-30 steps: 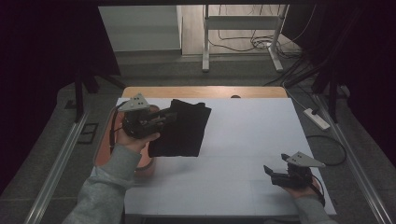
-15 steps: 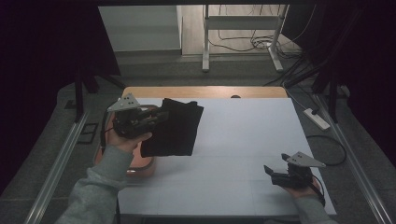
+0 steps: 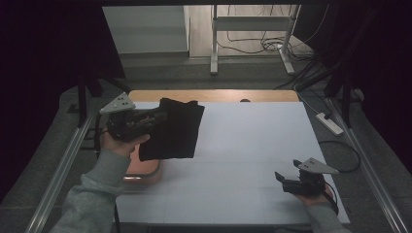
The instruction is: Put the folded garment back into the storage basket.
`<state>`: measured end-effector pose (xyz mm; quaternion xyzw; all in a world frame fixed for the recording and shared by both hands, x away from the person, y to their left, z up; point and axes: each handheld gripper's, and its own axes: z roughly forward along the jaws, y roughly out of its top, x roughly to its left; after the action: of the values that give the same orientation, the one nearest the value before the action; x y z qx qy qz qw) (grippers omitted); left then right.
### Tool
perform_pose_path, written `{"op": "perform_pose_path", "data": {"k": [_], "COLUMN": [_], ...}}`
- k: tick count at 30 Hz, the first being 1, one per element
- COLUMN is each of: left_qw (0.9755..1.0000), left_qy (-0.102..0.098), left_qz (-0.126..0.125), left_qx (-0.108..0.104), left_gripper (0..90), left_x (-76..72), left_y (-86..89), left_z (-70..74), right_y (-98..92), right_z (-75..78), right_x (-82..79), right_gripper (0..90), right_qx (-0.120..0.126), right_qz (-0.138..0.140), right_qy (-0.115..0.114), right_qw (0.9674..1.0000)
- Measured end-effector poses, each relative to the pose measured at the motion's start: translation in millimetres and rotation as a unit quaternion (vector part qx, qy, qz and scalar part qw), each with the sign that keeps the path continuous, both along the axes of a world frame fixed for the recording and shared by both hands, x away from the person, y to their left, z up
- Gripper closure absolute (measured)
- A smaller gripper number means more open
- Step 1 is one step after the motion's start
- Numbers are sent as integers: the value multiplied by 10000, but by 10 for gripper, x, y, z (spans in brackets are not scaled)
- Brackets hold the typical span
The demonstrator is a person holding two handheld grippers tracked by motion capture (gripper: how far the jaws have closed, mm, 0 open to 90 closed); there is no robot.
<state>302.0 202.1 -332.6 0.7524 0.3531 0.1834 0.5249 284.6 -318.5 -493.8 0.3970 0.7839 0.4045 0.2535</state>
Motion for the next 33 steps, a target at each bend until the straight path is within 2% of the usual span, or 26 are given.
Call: {"op": "perform_pose_path", "data": {"k": [15, 33], "left_qw": [9997, 9989], "left_qy": [-58, -58], "left_qz": [224, 462], "left_qx": [-40, 44], "left_gripper": [746, 746], "left_x": [-36, -110], "left_y": [214, 439], "left_z": [103, 113], "right_y": [1, 1], "right_z": [-3, -4], "right_x": [4, 5], "right_gripper": [176, 176], "right_qx": [-13, -24], "right_qz": [-14, -16], "right_qy": [5, 12], "right_qw": [10000, 10000]}}
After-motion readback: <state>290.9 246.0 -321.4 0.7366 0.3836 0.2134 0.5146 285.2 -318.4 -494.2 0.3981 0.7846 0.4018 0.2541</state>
